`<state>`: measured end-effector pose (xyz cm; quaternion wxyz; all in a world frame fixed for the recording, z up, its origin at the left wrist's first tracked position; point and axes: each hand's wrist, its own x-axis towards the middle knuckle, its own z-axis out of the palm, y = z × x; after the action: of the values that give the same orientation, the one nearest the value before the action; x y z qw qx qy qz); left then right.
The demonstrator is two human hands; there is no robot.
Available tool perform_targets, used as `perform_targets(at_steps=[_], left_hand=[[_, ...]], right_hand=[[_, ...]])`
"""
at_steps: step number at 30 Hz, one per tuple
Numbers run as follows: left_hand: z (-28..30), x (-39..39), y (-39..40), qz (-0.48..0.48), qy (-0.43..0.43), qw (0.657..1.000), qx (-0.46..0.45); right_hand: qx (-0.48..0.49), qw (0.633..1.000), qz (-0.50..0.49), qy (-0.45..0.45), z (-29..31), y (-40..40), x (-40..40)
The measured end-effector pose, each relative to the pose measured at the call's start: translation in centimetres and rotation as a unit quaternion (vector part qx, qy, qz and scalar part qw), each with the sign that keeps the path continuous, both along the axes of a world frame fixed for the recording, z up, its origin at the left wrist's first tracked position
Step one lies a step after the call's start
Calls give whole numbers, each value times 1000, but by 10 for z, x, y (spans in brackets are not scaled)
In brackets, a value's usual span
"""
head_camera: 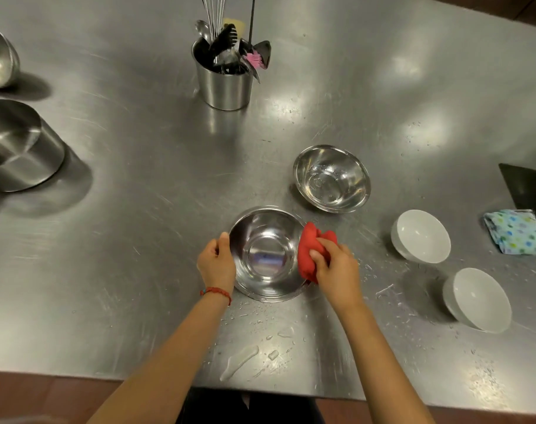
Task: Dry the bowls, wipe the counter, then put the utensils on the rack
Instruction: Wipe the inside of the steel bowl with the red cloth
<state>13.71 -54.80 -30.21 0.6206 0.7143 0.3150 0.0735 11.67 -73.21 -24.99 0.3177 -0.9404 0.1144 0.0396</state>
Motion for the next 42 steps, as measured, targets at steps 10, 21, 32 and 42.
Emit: perform_targets(at_steps=[10, 21, 32, 42], left_hand=[[1, -8, -2, 32, 6, 999, 29], [-1, -13, 13, 2, 18, 999, 30], [32, 21, 20, -106, -54, 967, 226], [52, 134, -82, -184, -50, 965, 181]], right_hand=[[-3, 1000, 26, -5, -3, 65, -45], [237, 969, -51, -37, -3, 83, -45], [449, 869, -195, -78, 22, -16, 15], [389, 908, -135, -77, 17, -95, 122]])
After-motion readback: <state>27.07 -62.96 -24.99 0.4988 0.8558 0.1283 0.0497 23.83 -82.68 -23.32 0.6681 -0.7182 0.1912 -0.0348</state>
